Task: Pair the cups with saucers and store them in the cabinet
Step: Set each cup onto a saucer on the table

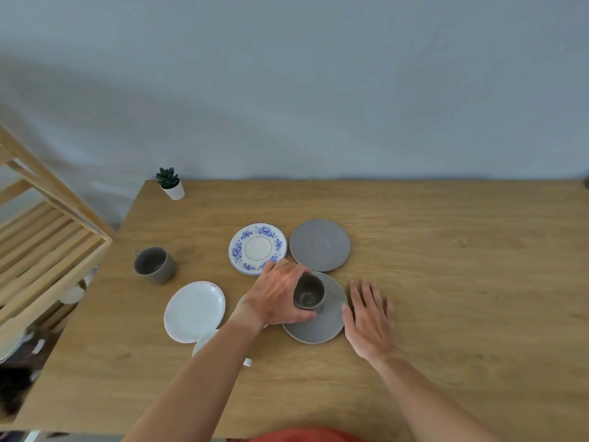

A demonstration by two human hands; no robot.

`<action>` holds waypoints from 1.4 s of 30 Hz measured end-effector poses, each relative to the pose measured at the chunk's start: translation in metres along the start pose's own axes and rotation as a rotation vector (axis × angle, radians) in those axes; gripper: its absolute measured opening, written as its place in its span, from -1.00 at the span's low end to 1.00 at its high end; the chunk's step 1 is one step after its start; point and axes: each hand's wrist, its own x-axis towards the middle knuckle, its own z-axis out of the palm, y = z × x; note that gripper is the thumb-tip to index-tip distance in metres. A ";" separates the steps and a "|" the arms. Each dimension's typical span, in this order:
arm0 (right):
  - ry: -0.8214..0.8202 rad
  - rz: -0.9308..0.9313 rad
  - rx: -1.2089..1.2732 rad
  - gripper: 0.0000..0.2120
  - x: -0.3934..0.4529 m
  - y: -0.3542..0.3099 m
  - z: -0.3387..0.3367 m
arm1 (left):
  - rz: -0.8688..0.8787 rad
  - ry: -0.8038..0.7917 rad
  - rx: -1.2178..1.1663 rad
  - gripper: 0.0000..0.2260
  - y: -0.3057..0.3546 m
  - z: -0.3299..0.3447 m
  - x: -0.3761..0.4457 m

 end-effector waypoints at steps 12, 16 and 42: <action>0.051 0.038 -0.005 -0.32 -0.007 -0.003 0.011 | 0.051 -0.039 -0.048 -0.11 0.001 0.010 -0.001; 0.151 0.036 -0.013 -0.44 0.005 0.002 0.003 | -0.069 0.063 -0.123 -0.27 -0.014 -0.004 -0.001; -0.007 0.365 0.908 -0.44 0.127 -0.042 -0.037 | -1.242 0.312 -0.315 -0.26 -0.189 -0.052 -0.068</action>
